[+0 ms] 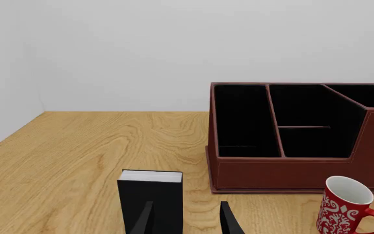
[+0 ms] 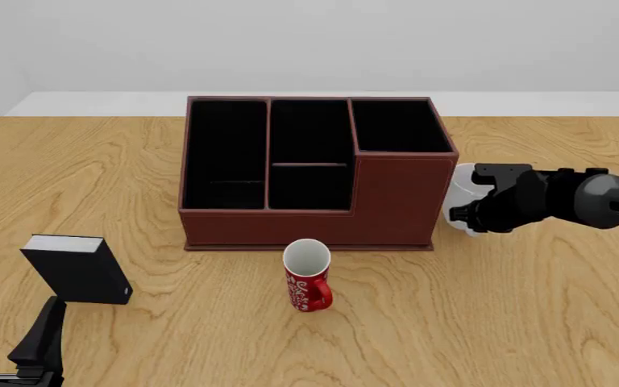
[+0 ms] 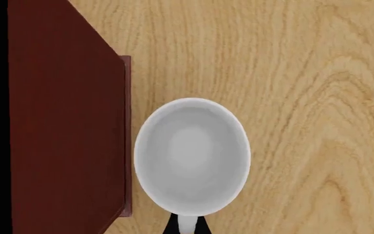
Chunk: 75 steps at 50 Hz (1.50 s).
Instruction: Pick up the white mug and place it to the right of the caddy.
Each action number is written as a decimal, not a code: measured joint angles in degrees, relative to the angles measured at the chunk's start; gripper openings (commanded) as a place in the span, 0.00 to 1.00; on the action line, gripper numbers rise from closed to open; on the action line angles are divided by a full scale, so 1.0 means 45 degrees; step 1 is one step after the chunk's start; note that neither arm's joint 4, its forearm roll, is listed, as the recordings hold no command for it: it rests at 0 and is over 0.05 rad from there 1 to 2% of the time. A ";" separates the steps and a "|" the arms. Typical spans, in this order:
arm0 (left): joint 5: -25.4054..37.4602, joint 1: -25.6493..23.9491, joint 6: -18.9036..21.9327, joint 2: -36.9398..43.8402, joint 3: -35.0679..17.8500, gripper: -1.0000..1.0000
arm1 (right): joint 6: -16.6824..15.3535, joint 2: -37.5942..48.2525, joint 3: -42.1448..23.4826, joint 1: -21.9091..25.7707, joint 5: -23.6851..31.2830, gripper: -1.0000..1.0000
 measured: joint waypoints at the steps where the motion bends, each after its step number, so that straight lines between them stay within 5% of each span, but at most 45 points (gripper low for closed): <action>1: 0.0000 0.0000 0.0000 0.0000 0.0000 1.00 | 0.0019 0.0020 -0.0015 0.0001 0.0001 0.00; 18: 0.0000 0.0000 0.0000 0.0000 0.0000 1.00 | 0.0215 0.0130 -0.0164 0.0016 0.0111 0.00; 19: 0.0000 0.0000 0.0000 0.0000 0.0000 1.00 | 0.0208 0.0129 -0.0161 0.0012 0.0107 1.00; 75: 0.0000 0.0000 0.0000 0.0000 0.0000 1.00 | 0.0551 0.0962 -0.0011 -0.0117 -0.0242 1.00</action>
